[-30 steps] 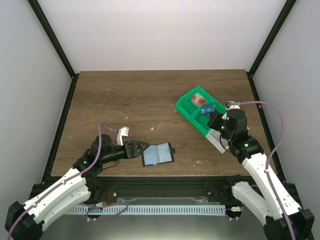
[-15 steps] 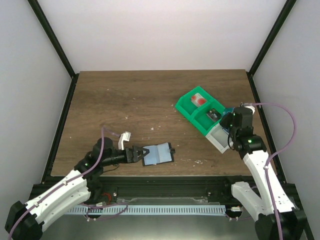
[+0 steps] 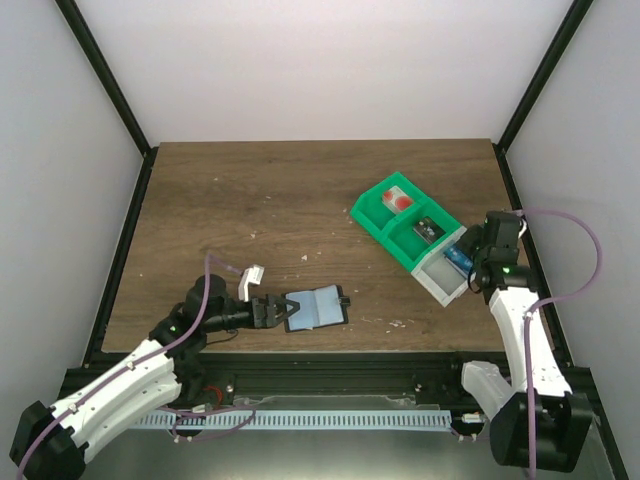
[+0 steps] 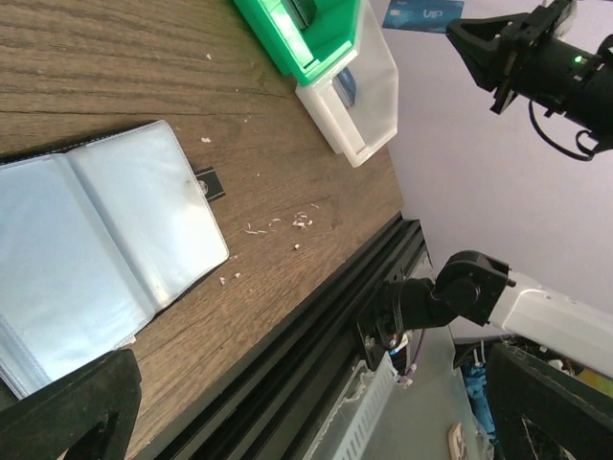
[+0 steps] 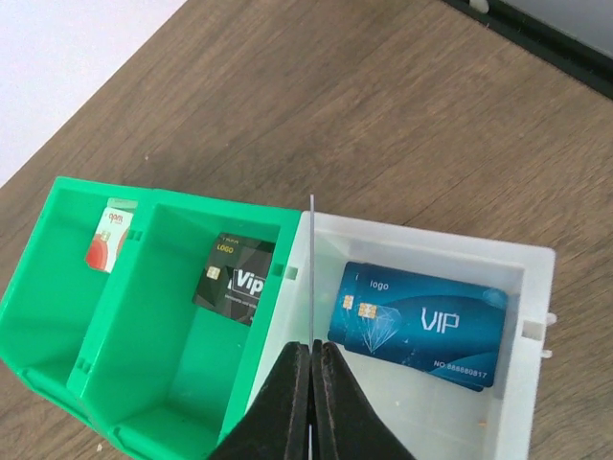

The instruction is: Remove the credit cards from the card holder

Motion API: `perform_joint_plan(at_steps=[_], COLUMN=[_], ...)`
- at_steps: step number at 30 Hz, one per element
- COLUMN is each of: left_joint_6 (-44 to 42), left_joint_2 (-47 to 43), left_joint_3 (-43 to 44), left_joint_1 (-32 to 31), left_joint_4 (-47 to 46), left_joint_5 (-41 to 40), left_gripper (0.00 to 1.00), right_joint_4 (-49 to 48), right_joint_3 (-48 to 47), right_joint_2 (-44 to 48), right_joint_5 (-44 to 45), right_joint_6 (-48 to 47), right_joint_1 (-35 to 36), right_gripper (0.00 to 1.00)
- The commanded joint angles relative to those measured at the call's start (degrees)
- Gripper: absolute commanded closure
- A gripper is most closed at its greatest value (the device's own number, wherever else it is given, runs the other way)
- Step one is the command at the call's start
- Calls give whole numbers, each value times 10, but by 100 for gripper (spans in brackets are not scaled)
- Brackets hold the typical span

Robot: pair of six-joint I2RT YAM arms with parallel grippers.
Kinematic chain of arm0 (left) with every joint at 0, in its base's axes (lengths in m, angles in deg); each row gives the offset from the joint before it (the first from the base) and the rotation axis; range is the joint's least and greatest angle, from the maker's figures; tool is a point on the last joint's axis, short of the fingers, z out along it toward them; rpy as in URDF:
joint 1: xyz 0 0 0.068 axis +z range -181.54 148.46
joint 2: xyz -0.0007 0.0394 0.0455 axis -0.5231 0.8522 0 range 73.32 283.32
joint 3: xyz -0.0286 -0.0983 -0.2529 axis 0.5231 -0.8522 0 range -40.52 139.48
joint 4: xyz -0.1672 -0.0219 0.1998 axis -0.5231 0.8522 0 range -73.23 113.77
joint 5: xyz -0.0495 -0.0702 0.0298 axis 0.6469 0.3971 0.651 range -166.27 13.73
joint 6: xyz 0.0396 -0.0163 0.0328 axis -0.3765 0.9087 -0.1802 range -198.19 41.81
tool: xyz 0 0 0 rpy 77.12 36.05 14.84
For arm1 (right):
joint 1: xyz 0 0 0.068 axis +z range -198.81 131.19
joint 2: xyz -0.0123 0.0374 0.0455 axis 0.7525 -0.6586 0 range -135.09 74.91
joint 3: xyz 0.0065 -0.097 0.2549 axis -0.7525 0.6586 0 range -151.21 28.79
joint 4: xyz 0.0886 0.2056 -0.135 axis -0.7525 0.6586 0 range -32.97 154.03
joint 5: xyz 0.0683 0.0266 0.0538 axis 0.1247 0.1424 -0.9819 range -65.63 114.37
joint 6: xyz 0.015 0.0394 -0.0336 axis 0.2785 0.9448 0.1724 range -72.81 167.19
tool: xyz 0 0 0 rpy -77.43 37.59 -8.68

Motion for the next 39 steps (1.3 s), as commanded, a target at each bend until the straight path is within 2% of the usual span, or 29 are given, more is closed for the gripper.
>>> perform_joint_plan(at_steps=[1,13,18,22,29,36,39], left_joint_6=[-7,16,21,21,16,16,17], left_joint_2=[-5,-11,-10,-6,2,10,14], left_joint_3=[-6,-29,-29,-27,-21,-14,-16], left_joint_1=[1,2,2,2,2,1,1], left_joint_4=[5,-11,-12,-12,-3,-6,-8], left_joint_5=[8,4,3,3,-2,-7,-8], left_gripper=[0,0,0,0,0,0,0], right_joint_4=[-29,-59,-107,-127,-152,-198,-201], right_joint_3=[25,62,76,79,88,118,127], right_joint_2=[-15,-20,-33,-53,-82,-81,-80], right_joint_5=[-22,-33,-80,-85,-118,-198,-194], right_joint_6=[14,16,15,20,11,-20,-28], right_joint_1=[-10,-14,-18,-24,-51,-96,-99], right_gripper=[100,99,99,99,100,100,100])
